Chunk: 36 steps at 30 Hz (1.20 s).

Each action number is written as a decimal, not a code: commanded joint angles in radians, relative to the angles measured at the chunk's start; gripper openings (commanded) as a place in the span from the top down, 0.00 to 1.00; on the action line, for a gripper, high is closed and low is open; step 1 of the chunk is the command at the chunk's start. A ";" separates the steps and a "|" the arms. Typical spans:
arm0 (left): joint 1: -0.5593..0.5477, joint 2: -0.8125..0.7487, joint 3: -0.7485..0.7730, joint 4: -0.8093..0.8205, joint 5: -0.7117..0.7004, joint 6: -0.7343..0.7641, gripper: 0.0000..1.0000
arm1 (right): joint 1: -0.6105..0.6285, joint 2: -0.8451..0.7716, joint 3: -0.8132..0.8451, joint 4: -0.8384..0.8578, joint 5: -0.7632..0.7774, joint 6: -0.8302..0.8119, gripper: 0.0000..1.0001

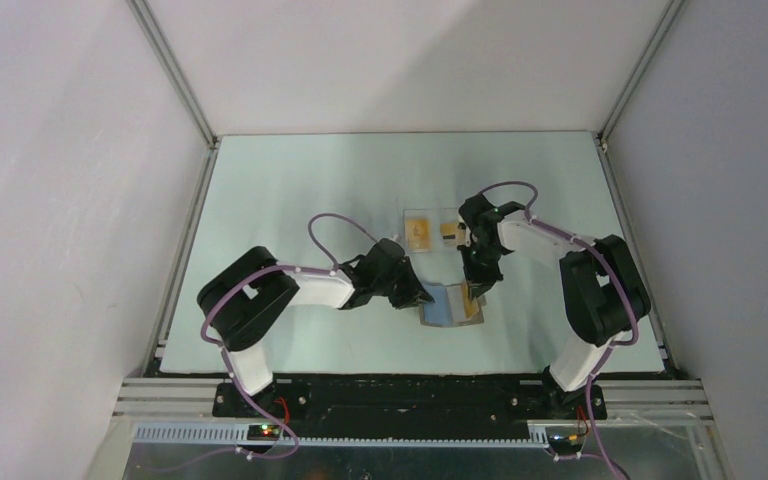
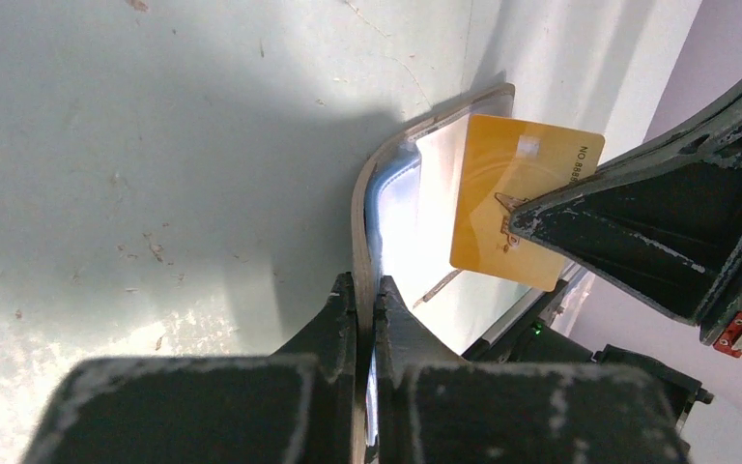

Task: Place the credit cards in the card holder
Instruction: Insert the credit card into the card slot.

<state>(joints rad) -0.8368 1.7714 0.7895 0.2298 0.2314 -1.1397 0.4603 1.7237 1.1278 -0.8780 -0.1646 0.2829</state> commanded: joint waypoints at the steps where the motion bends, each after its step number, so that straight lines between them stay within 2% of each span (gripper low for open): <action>1: 0.019 -0.020 0.017 -0.094 -0.024 0.067 1.00 | -0.008 0.000 -0.014 -0.030 0.148 -0.025 1.00; 6: 0.020 0.000 0.025 -0.095 -0.005 0.073 1.00 | -0.006 0.018 -0.017 -0.015 0.129 -0.028 1.00; 11: 0.021 -0.010 0.026 -0.098 -0.006 0.095 1.00 | -0.032 -0.065 -0.051 0.082 -0.072 -0.035 1.00; 14: 0.021 -0.033 0.048 -0.169 -0.037 0.131 0.98 | -0.054 -0.120 -0.069 0.143 -0.193 -0.030 1.00; 16: 0.021 -0.045 0.086 -0.270 -0.068 0.173 0.82 | -0.058 -0.120 -0.076 0.175 -0.245 -0.024 1.00; 17: 0.019 -0.054 0.118 -0.304 -0.080 0.204 0.67 | -0.060 -0.104 -0.076 0.186 -0.250 -0.023 1.00; 20: 0.015 -0.096 0.161 -0.410 -0.123 0.260 0.43 | -0.065 -0.054 -0.077 0.185 -0.262 -0.023 1.00; 22: 0.009 -0.130 0.192 -0.455 -0.151 0.282 0.36 | -0.065 -0.010 -0.076 0.176 -0.261 -0.024 1.00; 24: 0.001 -0.156 0.217 -0.488 -0.171 0.301 0.34 | -0.063 0.008 -0.077 0.169 -0.257 -0.024 1.00; 29: -0.029 -0.180 0.273 -0.527 -0.186 0.323 0.39 | -0.061 0.010 -0.077 0.171 -0.259 -0.019 1.00; 33: -0.056 -0.149 0.312 -0.527 -0.171 0.329 0.53 | -0.061 0.006 -0.078 0.175 -0.267 -0.018 1.00; 36: -0.076 -0.109 0.331 -0.527 -0.155 0.331 0.67 | -0.061 0.008 -0.079 0.178 -0.273 -0.018 1.00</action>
<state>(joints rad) -0.8883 1.6299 1.0801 -0.2768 0.0784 -0.8425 0.3988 1.7287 1.0527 -0.7120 -0.4393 0.2684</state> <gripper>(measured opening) 0.405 0.009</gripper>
